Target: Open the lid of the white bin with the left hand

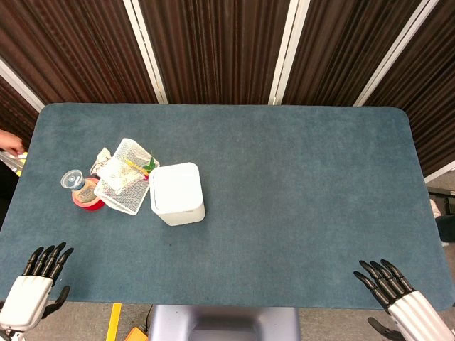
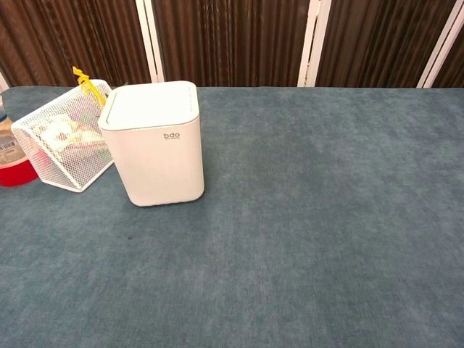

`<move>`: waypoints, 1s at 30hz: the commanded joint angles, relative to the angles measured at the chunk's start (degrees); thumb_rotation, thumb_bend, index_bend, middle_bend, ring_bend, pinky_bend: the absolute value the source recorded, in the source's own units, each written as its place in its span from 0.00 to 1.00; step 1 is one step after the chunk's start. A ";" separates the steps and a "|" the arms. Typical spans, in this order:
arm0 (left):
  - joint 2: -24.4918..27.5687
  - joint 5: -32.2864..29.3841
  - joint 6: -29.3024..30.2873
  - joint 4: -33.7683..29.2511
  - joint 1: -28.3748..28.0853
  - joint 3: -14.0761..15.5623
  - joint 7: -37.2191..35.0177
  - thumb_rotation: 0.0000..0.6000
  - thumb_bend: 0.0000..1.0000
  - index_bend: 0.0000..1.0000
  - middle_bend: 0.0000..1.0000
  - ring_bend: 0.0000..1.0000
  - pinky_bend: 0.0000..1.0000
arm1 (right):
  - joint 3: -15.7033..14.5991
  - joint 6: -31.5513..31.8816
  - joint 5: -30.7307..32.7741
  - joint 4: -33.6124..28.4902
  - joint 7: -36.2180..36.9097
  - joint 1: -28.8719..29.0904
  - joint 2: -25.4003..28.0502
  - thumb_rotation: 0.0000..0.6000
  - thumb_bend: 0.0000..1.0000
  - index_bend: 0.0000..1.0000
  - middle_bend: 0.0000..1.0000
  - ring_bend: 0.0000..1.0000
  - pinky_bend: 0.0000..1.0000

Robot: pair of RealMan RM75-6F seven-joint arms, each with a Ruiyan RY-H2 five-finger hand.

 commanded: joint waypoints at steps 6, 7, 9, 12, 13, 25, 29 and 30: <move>-0.45 1.54 -0.02 0.54 -0.77 0.00 -1.47 1.00 0.43 0.00 0.00 0.00 0.08 | 0.07 -0.04 0.24 -0.19 -0.10 -0.05 -0.02 1.00 0.31 0.00 0.00 0.00 0.00; -0.80 2.33 0.05 0.68 -1.20 -0.04 -2.79 1.00 0.43 0.00 0.00 0.00 0.10 | 0.13 0.05 0.36 -0.23 -0.05 -0.10 -0.02 1.00 0.31 0.00 0.00 0.00 0.00; -1.40 3.75 0.24 0.43 -2.46 -0.74 -4.83 1.00 0.43 0.00 0.04 0.06 0.27 | 0.24 0.06 0.66 -0.36 0.02 -0.13 -0.04 1.00 0.31 0.00 0.00 0.00 0.00; -1.90 5.27 0.67 -0.57 -3.83 -1.83 -5.80 1.00 0.43 0.00 0.19 0.22 0.51 | 0.26 -0.20 0.84 -0.47 -0.04 -0.10 -0.08 1.00 0.31 0.00 0.00 0.00 0.00; -1.94 5.32 0.63 -0.64 -3.97 -1.92 -5.86 1.00 0.43 0.00 0.26 0.29 0.58 | 0.26 -0.24 0.86 -0.50 -0.06 -0.09 -0.09 1.00 0.31 0.00 0.00 0.00 0.00; -2.01 -14.27 -23.85 -25.63 -21.07 -12.38 -0.78 1.00 0.44 0.00 1.00 1.00 1.00 | 0.18 -0.47 0.86 -0.53 0.51 0.17 0.30 1.00 0.31 0.00 0.00 0.00 0.00; -5.64 -25.36 -26.54 -27.95 -25.97 -16.27 9.53 1.00 0.44 0.00 1.00 1.00 1.00 | 0.26 0.06 1.00 -0.34 1.50 0.23 0.61 1.00 0.31 0.00 0.00 0.00 0.00; -6.22 -27.78 -27.05 -28.27 -27.01 -16.74 11.45 1.00 0.44 0.00 1.00 1.00 1.00 | 0.29 0.16 1.09 -0.32 1.75 0.24 0.68 1.00 0.31 0.00 0.00 0.00 0.00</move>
